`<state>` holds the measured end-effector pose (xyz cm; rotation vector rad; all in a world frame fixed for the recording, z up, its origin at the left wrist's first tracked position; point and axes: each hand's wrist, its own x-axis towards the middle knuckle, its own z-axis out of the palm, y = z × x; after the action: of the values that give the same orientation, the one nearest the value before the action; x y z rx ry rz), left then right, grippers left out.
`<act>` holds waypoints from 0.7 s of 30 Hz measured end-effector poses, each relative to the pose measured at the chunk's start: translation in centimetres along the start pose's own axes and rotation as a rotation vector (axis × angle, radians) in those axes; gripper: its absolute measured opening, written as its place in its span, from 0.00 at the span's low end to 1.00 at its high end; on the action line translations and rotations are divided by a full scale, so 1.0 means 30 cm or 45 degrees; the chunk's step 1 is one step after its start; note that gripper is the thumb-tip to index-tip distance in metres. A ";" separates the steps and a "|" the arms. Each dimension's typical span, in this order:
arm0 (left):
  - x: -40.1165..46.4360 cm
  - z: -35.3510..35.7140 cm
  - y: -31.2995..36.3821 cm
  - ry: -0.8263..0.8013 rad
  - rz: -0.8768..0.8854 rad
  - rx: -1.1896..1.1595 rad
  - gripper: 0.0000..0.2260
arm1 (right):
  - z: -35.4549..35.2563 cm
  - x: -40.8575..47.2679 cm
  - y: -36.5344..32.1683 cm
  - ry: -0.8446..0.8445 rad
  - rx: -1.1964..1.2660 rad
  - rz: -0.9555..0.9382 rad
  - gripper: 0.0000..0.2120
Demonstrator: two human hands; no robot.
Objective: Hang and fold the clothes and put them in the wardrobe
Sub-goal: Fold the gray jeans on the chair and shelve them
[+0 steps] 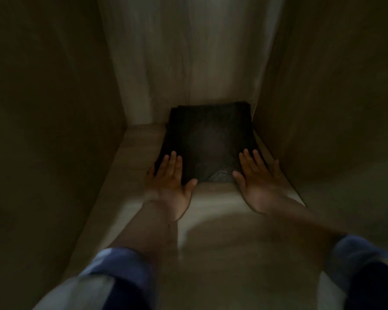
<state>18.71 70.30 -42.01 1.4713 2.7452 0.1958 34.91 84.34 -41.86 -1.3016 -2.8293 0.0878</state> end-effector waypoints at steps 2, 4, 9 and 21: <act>-0.101 -0.073 0.015 -0.183 -0.002 0.049 0.31 | -0.040 -0.108 -0.025 -0.055 -0.132 -0.040 0.34; -0.213 -0.162 0.041 -0.244 0.006 0.093 0.31 | -0.111 -0.211 -0.058 -0.076 -0.148 -0.078 0.32; -0.520 -0.358 0.068 -0.292 0.040 0.146 0.28 | -0.336 -0.500 -0.147 -0.198 -0.047 -0.171 0.27; -1.321 -0.803 -0.024 -0.073 -0.275 0.057 0.26 | -0.711 -1.100 -0.401 -0.378 -0.019 -0.543 0.29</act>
<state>38.25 34.56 -19.83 1.1567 2.8514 0.0868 48.26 52.32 -19.83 -0.7078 -3.2916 0.2690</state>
